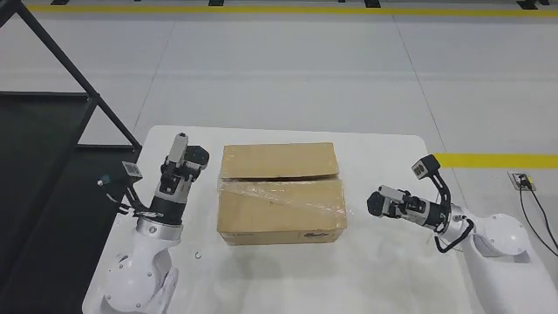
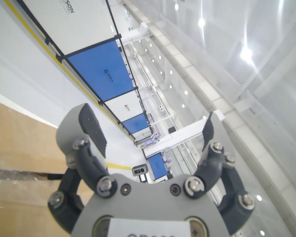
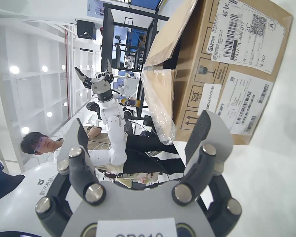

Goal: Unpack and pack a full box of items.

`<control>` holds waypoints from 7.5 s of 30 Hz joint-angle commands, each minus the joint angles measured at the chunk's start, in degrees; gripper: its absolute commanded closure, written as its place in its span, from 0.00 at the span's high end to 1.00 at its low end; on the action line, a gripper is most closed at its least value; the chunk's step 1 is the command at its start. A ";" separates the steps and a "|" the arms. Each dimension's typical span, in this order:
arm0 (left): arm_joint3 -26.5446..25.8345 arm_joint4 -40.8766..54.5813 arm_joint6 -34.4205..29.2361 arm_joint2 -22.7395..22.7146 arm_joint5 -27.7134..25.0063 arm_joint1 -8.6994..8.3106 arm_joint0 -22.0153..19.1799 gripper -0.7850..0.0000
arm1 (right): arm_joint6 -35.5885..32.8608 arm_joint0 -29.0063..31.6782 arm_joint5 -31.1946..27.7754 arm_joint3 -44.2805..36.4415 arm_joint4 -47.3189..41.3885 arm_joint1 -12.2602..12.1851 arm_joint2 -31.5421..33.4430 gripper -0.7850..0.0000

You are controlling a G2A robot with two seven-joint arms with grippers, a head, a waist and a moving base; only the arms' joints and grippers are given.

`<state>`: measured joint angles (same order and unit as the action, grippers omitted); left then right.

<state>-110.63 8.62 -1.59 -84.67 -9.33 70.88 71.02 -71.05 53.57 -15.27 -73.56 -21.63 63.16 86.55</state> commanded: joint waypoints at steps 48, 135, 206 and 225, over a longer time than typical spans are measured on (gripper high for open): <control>2.06 7.21 -4.80 -14.60 -3.12 -0.27 8.98 1.00 | -4.51 -6.68 13.36 -6.97 3.54 -1.97 -9.55 0.00; 18.41 3.09 -31.70 2.70 12.97 -2.49 -13.75 1.00 | -6.47 -32.35 3.74 26.41 1.08 -0.09 -23.74 0.00; 18.98 1.81 -29.83 5.27 12.18 -2.97 -12.40 1.00 | -0.78 -27.81 0.36 20.58 -9.19 -1.05 -19.51 1.00; 17.84 2.33 -29.97 4.95 11.75 -3.19 -11.08 1.00 | 4.62 -26.59 16.71 13.83 0.42 -0.51 -25.86 1.00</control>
<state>-92.75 10.96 -31.56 -79.70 2.45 67.70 59.86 -66.94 27.11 1.71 -60.05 -21.37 62.59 60.82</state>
